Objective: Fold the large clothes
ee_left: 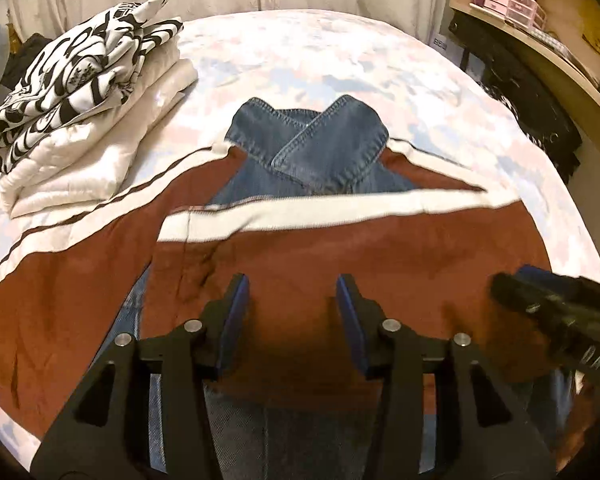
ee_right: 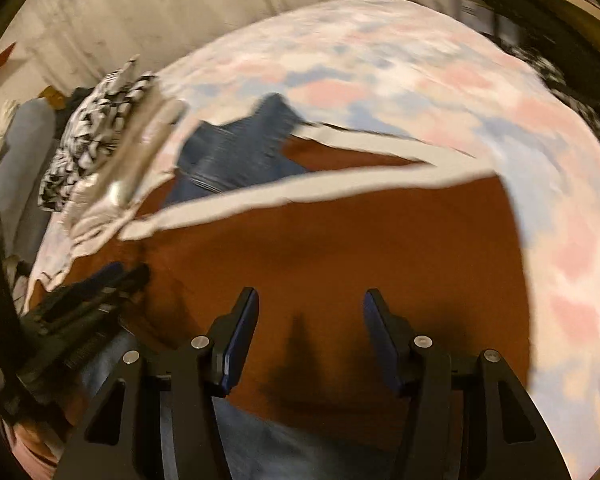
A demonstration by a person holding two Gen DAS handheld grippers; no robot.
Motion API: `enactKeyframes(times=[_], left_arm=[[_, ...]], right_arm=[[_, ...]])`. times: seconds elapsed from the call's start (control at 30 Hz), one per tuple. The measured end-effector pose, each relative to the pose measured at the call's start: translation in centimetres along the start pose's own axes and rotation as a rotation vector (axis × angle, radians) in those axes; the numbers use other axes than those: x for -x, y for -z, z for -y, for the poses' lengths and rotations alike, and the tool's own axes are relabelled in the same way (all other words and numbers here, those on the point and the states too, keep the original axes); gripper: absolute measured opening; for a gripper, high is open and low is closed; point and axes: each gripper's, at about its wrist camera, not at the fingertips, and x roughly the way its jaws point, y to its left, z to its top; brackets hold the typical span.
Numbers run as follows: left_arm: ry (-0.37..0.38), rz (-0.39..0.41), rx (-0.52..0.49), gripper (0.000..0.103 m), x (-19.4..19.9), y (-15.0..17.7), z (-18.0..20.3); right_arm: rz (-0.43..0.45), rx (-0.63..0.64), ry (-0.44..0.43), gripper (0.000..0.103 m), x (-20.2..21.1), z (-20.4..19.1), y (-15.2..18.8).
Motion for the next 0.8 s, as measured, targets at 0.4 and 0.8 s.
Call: enactKeyframes(times=[0.4,0.8], left_arm=[[-0.115,-0.092,0.095,0.043,-7.7,-1.6,-2.9],[-0.116,-0.055,0.044,0.042,-7.7,-0.8,-3.1]], right_arm=[[-0.039,-0.075,0.133,0.055,-5.4,6.0,-4.3],[0.035,-0.254,0.287,0.056,0.7,18.1,-1.7]])
